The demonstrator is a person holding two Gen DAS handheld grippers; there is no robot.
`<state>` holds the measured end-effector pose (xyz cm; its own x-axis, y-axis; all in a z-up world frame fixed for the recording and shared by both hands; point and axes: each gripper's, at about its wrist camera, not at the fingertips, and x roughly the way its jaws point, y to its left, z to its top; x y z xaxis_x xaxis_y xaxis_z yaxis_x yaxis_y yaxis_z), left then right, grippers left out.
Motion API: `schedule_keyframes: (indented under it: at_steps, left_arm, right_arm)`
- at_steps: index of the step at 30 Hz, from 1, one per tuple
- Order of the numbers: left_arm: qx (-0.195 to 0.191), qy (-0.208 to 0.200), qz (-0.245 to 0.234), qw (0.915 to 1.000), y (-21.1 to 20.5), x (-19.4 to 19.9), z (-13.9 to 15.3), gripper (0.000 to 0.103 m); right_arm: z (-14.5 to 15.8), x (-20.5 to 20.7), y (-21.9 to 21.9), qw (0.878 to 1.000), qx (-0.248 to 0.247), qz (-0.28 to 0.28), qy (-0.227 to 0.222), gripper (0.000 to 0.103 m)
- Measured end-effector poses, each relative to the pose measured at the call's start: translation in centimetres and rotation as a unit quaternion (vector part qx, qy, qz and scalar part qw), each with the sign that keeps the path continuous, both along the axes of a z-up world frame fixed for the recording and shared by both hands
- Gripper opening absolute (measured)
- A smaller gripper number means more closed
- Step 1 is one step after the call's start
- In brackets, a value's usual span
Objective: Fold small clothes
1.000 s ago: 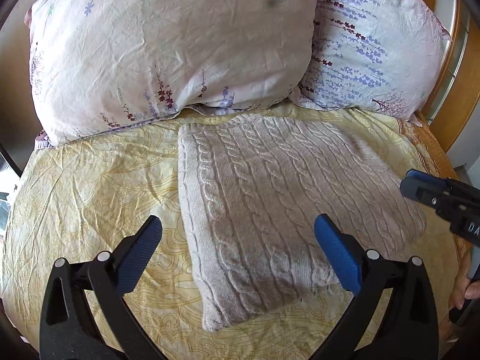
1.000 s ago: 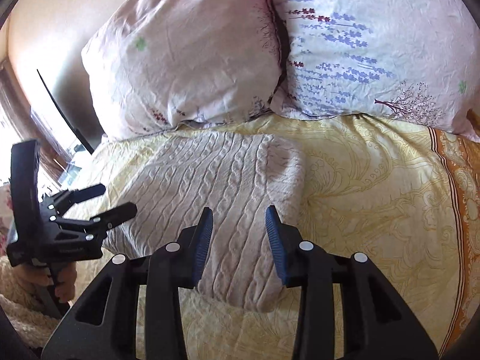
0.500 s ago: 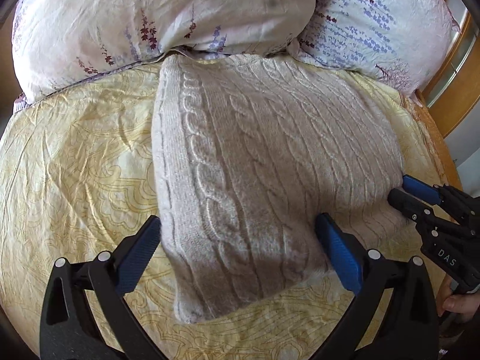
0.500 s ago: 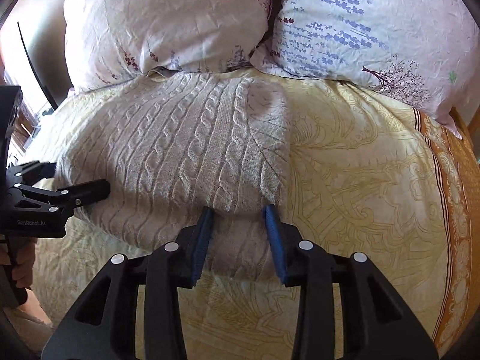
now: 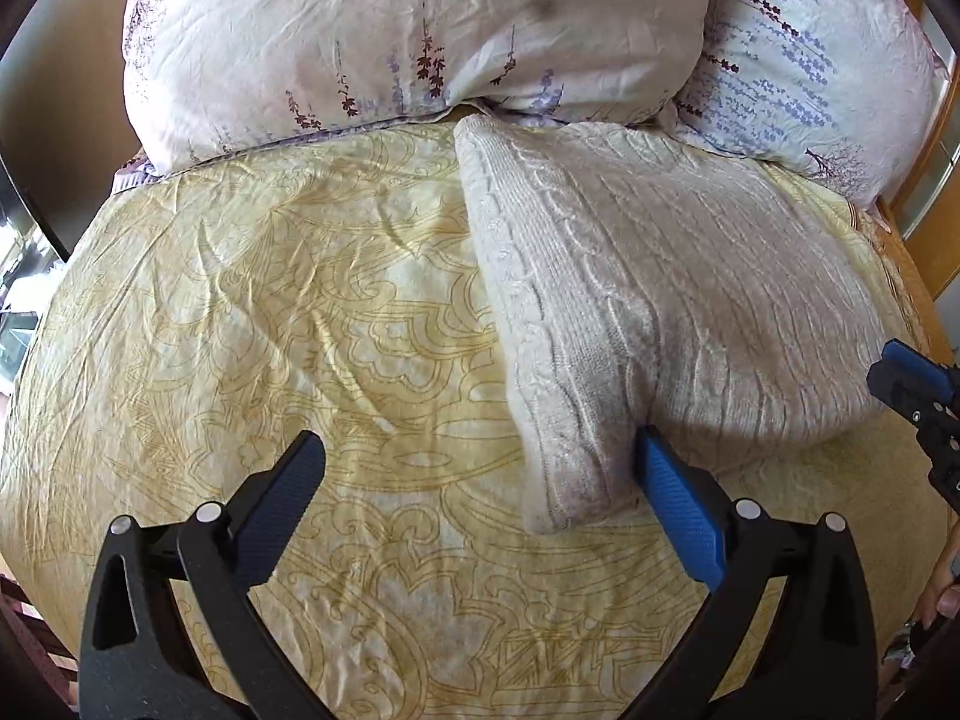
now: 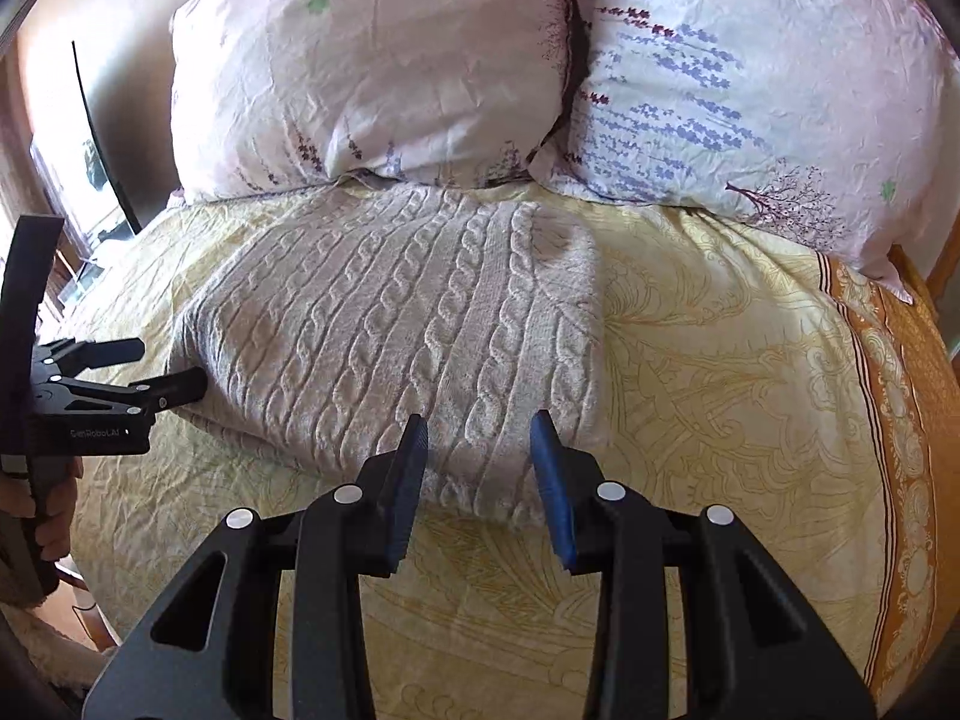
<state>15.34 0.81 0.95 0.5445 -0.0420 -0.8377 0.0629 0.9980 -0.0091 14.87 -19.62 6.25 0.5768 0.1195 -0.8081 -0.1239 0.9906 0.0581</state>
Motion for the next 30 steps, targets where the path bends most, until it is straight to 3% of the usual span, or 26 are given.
schedule_keyframes:
  at_steps: [3,7,14,19,21,23,24,30]
  left_arm:
    - [-0.01,0.015,-0.014,0.9997,0.7,0.4,-1.0,0.101]
    - [-0.035,0.026,-0.019,0.9989,1.6,0.6,-1.6,0.101]
    - [-0.006,0.012,-0.023,0.9997,0.7,0.4,-1.3,0.101]
    - [0.021,0.002,-0.013,0.9997,-0.7,-0.2,-0.2,0.101]
    - [0.022,0.001,-0.01,0.9997,-0.9,-0.5,0.2,0.101]
    - [0.021,-0.004,-0.007,0.9997,-1.0,-0.9,0.6,0.101]
    - [0.02,-0.006,-0.005,0.9998,-1.1,-1.1,0.8,0.101]
    - [-0.006,-0.031,0.011,0.9994,-0.3,-3.1,1.8,0.101]
  right_arm:
    - [-1.5,0.0,0.2,0.999,-0.023,0.004,0.024,0.038]
    - [-1.9,-0.2,0.6,0.999,-0.046,0.014,0.022,0.038]
    - [-2.5,-0.5,0.9,0.998,-0.062,0.022,0.003,0.039]
    - [-1.4,-0.5,0.3,0.999,-0.038,0.005,0.003,0.04]
    - [-0.7,-0.7,-0.1,0.999,-0.03,-0.011,-0.005,0.049]
    - [0.1,-1.0,-0.6,0.999,-0.037,-0.032,-0.018,0.086]
    - [0.5,-1.2,-0.9,0.998,-0.038,-0.044,-0.026,0.092]
    - [1.3,-2.0,-2.3,0.992,-0.065,-0.102,-0.033,0.101]
